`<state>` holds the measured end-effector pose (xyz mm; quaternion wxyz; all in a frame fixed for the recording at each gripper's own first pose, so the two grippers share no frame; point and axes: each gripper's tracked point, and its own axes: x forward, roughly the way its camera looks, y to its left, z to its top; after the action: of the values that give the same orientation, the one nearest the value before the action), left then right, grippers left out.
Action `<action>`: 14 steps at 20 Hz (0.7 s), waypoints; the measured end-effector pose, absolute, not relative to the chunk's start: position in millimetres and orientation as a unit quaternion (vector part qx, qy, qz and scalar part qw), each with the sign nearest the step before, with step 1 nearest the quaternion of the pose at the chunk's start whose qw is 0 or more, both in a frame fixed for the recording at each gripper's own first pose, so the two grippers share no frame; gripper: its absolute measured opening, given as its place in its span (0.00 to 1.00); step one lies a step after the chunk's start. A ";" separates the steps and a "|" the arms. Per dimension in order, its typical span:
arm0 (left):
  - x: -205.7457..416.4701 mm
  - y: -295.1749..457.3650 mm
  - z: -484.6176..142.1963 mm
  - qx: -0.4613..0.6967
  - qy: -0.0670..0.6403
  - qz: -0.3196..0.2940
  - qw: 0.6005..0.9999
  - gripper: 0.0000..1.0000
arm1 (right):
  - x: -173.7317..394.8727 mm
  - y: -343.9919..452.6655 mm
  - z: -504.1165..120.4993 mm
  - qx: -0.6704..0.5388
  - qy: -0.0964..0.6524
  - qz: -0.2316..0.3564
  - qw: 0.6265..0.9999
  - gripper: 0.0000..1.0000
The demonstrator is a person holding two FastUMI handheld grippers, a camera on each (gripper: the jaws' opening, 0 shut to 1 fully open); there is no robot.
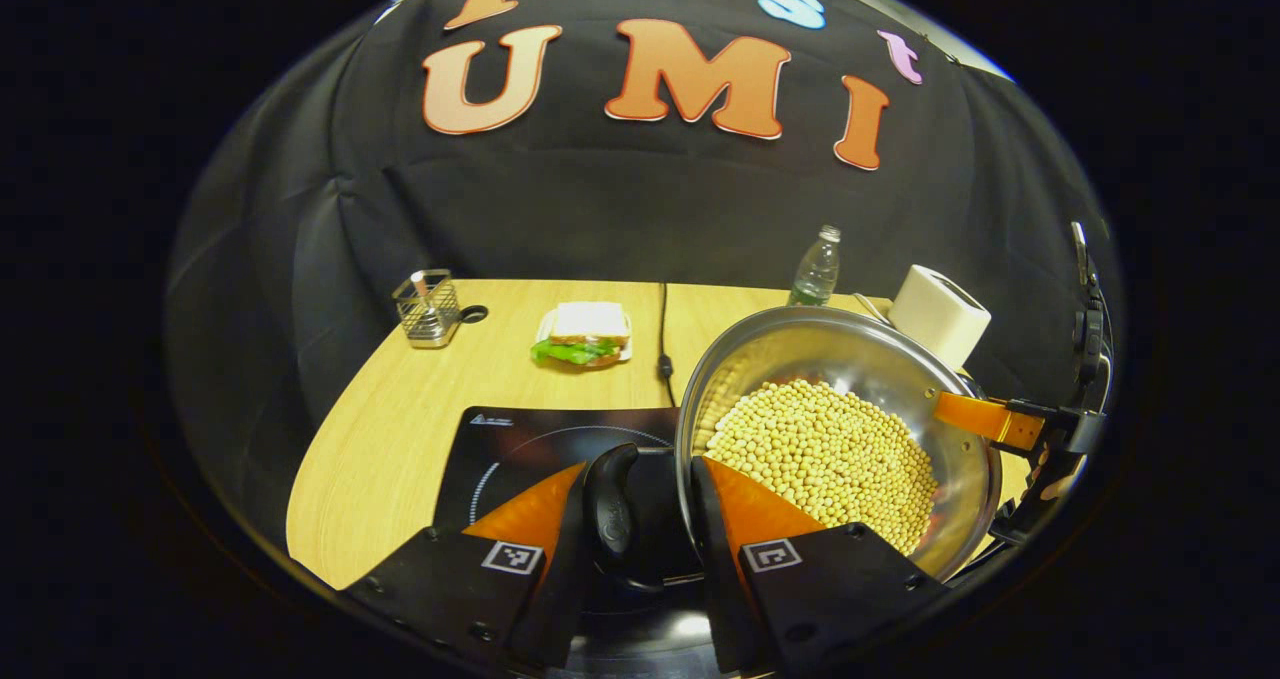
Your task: First push the handle of the pot to place it horizontally, then grasp the pot with both hands and set it on the induction cooktop.
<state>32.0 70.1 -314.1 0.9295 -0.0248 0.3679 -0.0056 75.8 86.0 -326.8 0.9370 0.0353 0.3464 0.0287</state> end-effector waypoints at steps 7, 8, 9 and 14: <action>13.4 148.1 -318.1 -0.028 0.382 0.029 0.924 0.57 | 70.5 158.2 -347.0 0.037 0.361 0.058 0.930 0.57; 12.0 157.5 -317.7 -0.029 0.382 0.034 0.923 0.57 | 69.6 167.3 -349.6 0.038 0.363 0.062 0.929 0.57; 8.0 168.1 -318.1 -0.028 0.383 0.039 0.922 0.57 | 68.7 177.1 -352.7 0.037 0.365 0.067 0.928 0.57; 1.2 208.8 -328.7 -0.022 0.394 0.056 0.917 0.60 | 65.5 213.5 -370.3 0.025 0.380 0.085 0.921 0.53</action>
<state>1.2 208.8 -328.7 0.9169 -0.0221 0.3945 0.0556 65.5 213.5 -370.3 0.9209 0.0249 0.3796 0.0852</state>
